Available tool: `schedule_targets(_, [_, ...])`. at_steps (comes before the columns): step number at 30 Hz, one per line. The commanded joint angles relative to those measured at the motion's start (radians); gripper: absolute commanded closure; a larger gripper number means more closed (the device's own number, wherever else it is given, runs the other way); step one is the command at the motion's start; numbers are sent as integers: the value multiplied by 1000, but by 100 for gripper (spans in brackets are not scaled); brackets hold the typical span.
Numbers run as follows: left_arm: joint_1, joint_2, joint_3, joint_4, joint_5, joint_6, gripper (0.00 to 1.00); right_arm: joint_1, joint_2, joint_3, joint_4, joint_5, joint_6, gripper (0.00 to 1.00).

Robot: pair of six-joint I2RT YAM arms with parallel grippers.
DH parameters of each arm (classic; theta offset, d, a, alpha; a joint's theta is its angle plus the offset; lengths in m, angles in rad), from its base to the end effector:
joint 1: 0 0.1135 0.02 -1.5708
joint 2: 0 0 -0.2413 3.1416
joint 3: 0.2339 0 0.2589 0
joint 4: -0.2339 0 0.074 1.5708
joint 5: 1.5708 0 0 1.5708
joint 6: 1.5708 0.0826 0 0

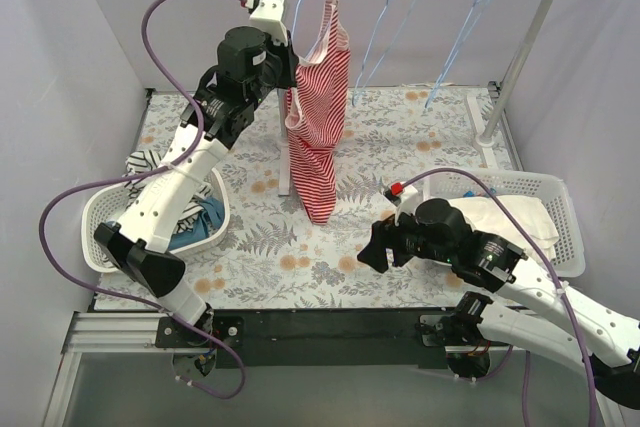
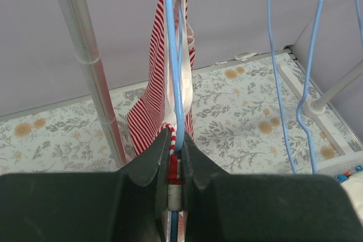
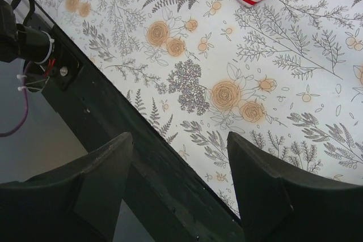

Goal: Place the tank top on the hanger

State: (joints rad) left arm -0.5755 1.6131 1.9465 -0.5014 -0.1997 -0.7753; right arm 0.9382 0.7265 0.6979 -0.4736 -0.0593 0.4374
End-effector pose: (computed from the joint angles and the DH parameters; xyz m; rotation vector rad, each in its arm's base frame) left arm 0.3456 -0.2047 0.4678 -0.3311 1.7761 -0.8100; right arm 0.1322 0.1886 0.2513 -0.5824 2.1215 0.8767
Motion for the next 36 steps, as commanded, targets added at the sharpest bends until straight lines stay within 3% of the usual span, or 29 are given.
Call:
schedule_targets(1, [32, -35, -32, 24, 63, -39, 100, 5, -6, 54, 30, -4, -19, 25])
schedule_targets(10, [43, -67, -67, -23, 82, -65, 100, 7, 22, 61, 58, -28, -6, 25])
schedule_targets(12, [43, -90, -90, -25, 75, -65, 96, 5, 27, 66, 69, -31, -8, 25])
schedule_targets(22, [43, -194, -139, -35, 36, -62, 24, 4, 71, 137, 46, -63, -14, 23])
schedule_targets(24, [43, -237, -146, -43, 34, -68, 3, 5, 70, 135, 40, -63, -14, 23])
schedule_targets(28, [43, -294, -141, -94, 121, -123, 2, 4, 54, 127, 26, -21, -40, 21])
schedule_targets(31, [42, -326, -167, -144, 271, -175, 2, 5, 51, 137, 15, 21, -52, 20])
schedule_targets(36, [-41, -462, -438, -131, 300, -257, 2, 5, 30, 135, 0, 102, -77, 16])
